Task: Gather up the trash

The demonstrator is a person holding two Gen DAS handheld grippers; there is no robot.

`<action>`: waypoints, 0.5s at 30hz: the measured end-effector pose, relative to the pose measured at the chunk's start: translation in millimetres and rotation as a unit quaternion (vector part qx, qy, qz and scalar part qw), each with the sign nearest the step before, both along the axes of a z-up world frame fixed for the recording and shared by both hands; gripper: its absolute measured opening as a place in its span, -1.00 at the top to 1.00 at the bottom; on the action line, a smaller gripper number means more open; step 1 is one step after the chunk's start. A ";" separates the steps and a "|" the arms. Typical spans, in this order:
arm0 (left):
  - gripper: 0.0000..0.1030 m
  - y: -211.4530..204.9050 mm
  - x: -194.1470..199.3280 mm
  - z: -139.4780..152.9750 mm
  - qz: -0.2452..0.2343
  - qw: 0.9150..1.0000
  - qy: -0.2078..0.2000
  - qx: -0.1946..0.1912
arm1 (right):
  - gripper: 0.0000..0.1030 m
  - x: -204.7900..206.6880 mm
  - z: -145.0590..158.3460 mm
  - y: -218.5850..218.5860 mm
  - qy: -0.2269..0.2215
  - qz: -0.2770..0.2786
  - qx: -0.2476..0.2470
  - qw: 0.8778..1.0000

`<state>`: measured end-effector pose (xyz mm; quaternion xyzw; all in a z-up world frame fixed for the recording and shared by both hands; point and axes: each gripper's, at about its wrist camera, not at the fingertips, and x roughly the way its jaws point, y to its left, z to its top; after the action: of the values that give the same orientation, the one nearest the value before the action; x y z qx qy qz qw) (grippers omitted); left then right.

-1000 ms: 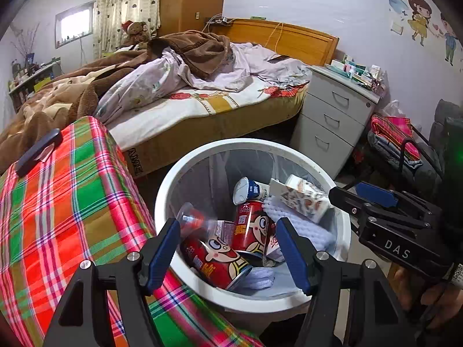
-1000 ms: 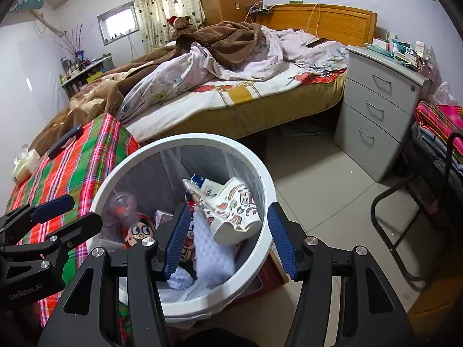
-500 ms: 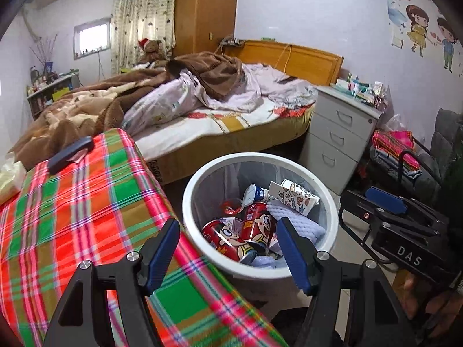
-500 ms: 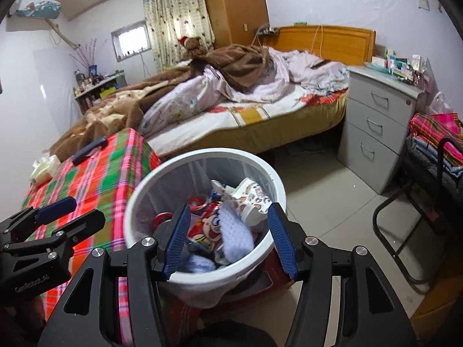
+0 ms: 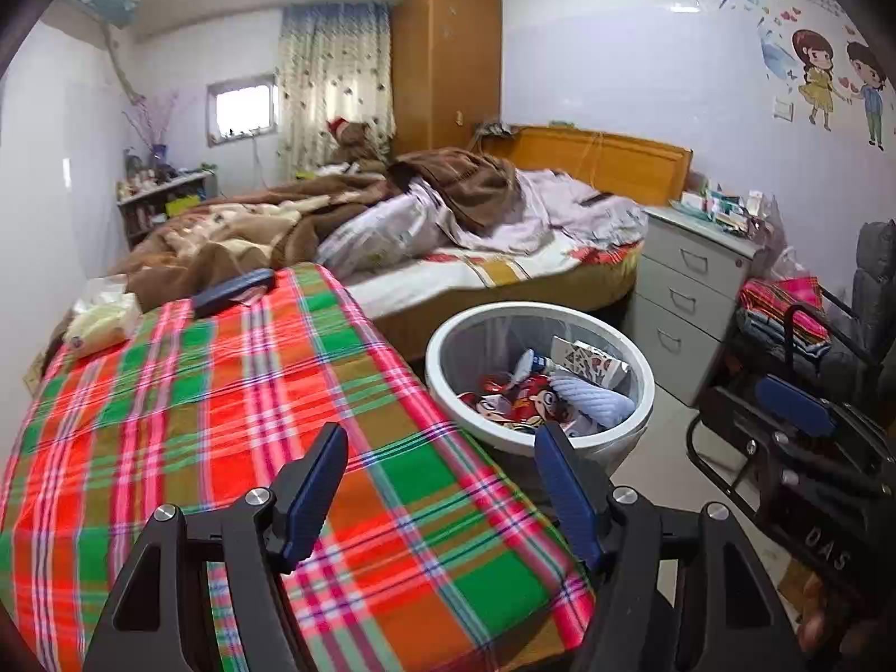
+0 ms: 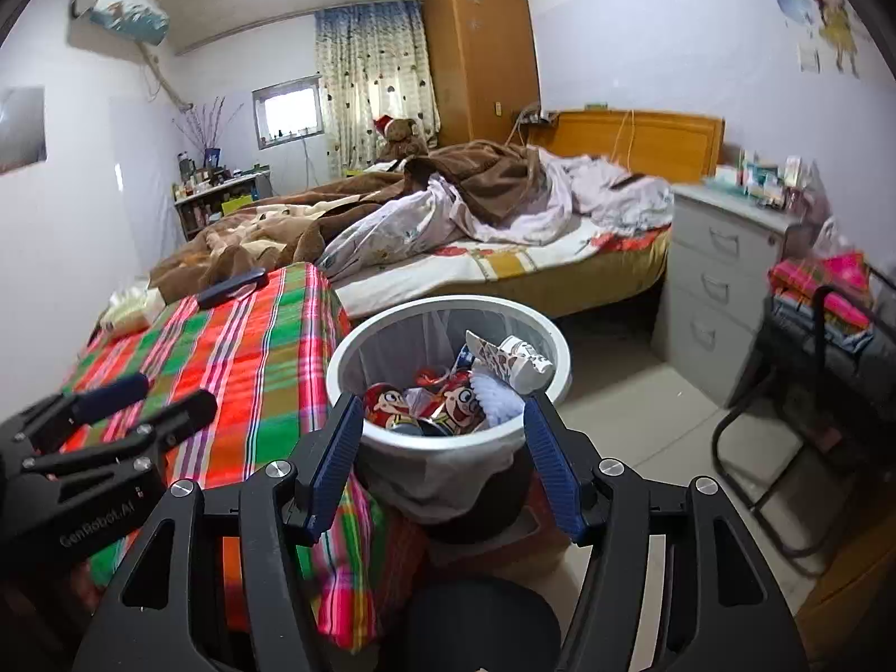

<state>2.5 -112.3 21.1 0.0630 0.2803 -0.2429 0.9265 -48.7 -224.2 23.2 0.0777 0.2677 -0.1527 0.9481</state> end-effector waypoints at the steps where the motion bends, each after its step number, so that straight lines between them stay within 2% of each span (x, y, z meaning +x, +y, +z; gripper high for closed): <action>1: -0.34 2.8 -5.5 -0.5 0.002 1.000 -0.005 0.003 | -0.19 -2.2 -0.9 2.7 0.000 -0.001 0.000 1.000; 4: -0.34 10.3 -20.6 -1.9 0.002 1.000 -0.010 -0.001 | -0.19 -10.2 -3.3 9.3 -0.006 -0.010 0.005 1.000; 9: -0.34 20.3 -40.0 -3.2 0.008 0.999 -0.031 -0.001 | -0.19 -22.2 -8.1 24.5 -0.013 -0.023 -0.019 0.999; 15: -0.34 28.2 -48.3 -8.3 0.018 0.999 -0.029 0.001 | -0.19 -30.9 -8.1 34.4 -0.035 -0.041 -0.037 0.998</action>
<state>-45.9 -84.1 12.8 0.0662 0.2546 -0.2237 0.9385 -79.5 -189.7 15.1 0.0591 0.2251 -0.1981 0.9522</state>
